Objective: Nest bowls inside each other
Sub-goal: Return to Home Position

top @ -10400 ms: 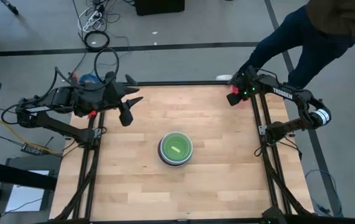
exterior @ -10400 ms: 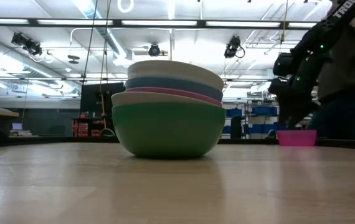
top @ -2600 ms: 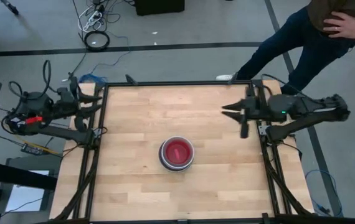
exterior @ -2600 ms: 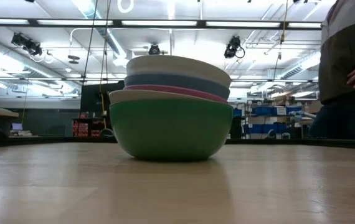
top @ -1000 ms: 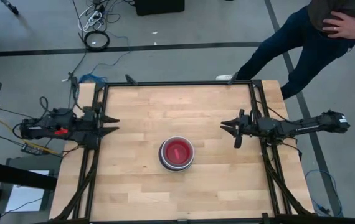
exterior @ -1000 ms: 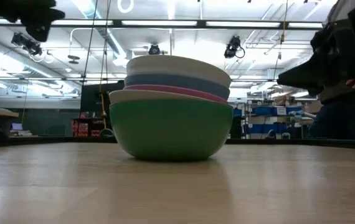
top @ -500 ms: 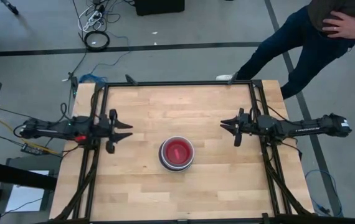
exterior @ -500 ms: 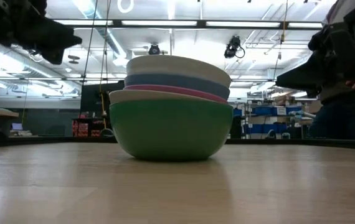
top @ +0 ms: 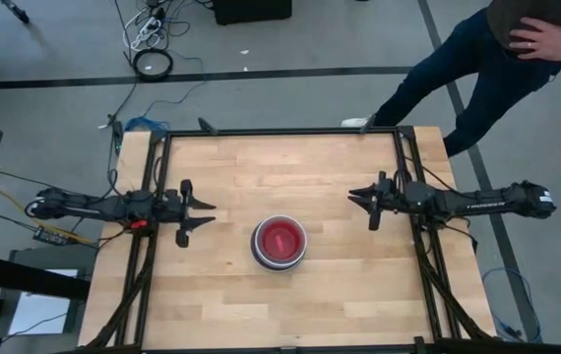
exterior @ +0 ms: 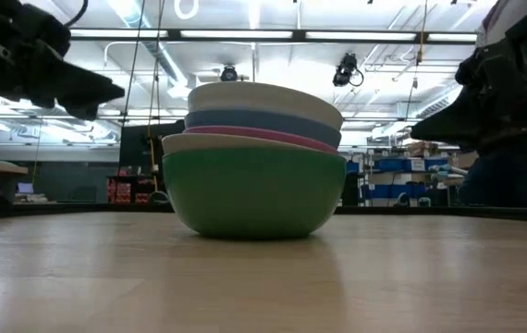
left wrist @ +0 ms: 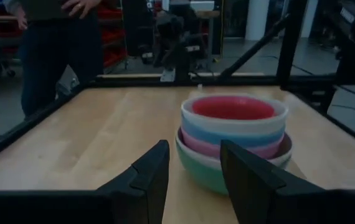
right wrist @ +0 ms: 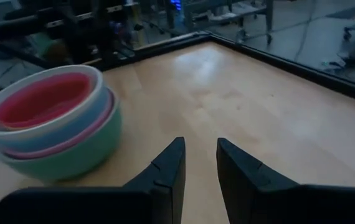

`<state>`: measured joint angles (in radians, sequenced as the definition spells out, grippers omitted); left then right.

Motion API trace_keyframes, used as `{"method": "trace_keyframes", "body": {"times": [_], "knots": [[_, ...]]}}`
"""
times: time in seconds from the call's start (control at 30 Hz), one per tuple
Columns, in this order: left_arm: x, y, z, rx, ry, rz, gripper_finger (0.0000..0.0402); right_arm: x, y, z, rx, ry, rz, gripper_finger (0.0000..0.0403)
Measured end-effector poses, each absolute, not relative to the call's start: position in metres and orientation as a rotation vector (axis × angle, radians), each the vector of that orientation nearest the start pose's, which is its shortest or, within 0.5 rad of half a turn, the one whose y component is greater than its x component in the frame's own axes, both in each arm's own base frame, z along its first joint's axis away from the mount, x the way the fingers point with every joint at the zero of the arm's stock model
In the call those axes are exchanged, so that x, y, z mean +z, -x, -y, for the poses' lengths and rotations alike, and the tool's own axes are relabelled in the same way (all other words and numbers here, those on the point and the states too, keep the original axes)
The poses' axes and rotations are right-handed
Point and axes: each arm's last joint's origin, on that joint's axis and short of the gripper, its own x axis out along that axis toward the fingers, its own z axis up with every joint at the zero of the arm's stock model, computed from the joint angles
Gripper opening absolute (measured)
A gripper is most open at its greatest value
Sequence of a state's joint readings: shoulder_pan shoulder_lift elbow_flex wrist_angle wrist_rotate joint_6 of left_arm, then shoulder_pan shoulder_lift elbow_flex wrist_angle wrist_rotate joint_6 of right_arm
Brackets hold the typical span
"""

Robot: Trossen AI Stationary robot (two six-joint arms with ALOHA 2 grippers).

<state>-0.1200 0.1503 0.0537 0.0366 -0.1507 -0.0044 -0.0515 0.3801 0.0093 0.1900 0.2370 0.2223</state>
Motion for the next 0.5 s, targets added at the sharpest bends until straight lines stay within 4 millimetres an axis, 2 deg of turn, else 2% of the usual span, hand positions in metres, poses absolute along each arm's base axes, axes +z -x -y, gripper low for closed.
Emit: {"method": "trace_keyframes", "body": {"times": [0.13,0.5], "knots": [[0.1633,-0.1060,0.0094,-0.004,-0.003,-0.045,0.0153,0.1485,-0.1176,0.0165,-0.368,-0.243,-0.164,0.0081],[0.1625,-0.1059,0.0094,-0.008,-0.026,-0.055,0.0153,0.1467,-0.1168,0.0189,-0.398,-0.286,-0.173,0.0081]]}}
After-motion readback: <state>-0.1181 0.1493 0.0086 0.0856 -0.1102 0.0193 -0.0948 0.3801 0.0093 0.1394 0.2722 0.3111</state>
